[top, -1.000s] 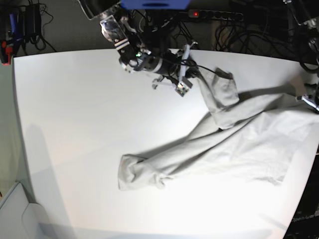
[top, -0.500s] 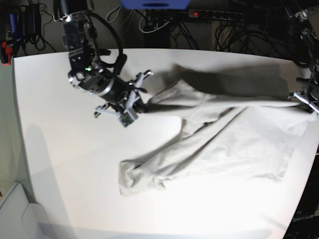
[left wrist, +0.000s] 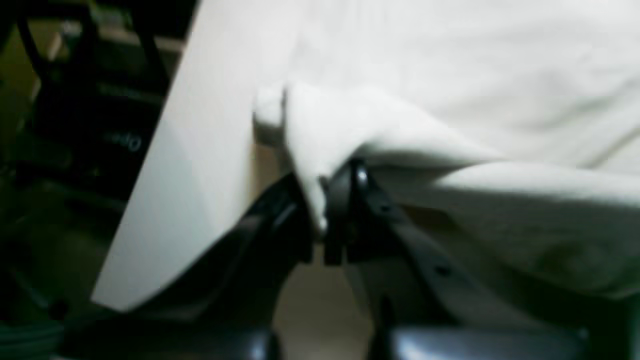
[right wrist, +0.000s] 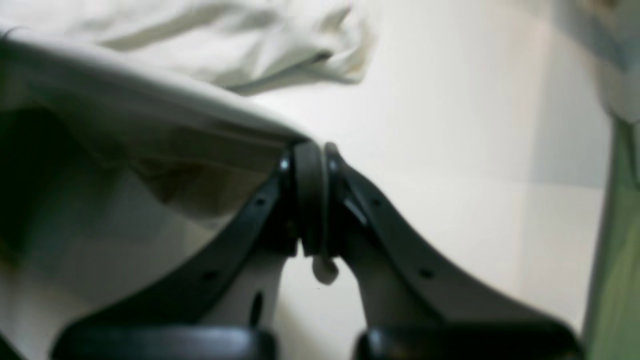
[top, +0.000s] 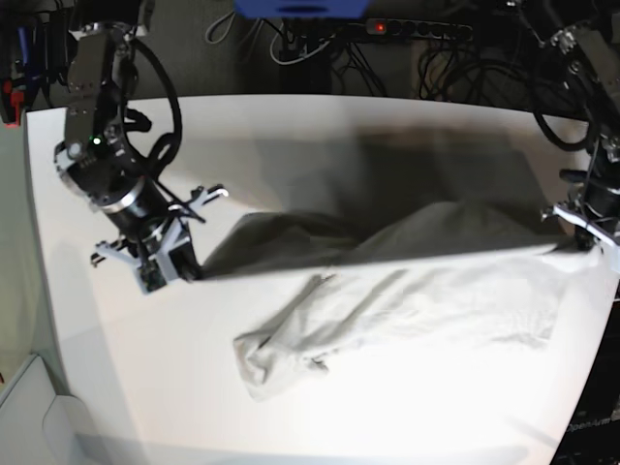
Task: Layout the t-shirt on the table in an organized manner, then fold the t-shirt properly
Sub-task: 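Lift the shirt with both grippers and swing it up over the table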
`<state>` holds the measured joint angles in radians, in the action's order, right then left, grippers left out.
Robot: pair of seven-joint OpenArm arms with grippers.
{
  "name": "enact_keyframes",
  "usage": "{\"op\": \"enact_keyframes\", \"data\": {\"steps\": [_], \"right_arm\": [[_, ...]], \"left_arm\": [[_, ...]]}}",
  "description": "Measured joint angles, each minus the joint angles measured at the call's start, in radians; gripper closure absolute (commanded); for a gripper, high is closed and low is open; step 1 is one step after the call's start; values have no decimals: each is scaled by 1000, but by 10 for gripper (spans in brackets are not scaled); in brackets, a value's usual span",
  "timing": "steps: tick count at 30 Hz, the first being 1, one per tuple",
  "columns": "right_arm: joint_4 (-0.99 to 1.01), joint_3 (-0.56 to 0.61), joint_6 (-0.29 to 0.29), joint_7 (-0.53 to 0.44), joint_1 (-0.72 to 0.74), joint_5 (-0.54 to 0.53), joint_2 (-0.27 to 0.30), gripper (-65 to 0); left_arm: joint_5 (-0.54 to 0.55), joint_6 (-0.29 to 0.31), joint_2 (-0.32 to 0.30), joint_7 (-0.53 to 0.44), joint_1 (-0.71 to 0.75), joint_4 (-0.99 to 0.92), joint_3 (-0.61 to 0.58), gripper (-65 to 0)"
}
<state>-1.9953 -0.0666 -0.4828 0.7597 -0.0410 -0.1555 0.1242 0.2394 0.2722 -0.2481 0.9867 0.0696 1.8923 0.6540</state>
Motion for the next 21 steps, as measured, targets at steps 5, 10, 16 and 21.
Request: {"op": "enact_keyframes", "data": {"steps": [5, 10, 16, 21], "right_arm": [[-1, -59, 0, 6, 97, 8, 0, 0], [2, -138, 0, 11, 258, 14, 35, 0], [11, -164, 1, 134, 489, 14, 122, 0], [85, -164, 1, 138, 659, 7, 185, 0]], "left_arm": [[-16, -8, -5, 0, -121, 19, -110, -4], [-14, -8, -7, 6, -288, 9, -247, -4], [-113, -6, -5, -6, -529, -19, -431, -4], [-179, -9, 63, -11, -722, -125, -505, -4]]}}
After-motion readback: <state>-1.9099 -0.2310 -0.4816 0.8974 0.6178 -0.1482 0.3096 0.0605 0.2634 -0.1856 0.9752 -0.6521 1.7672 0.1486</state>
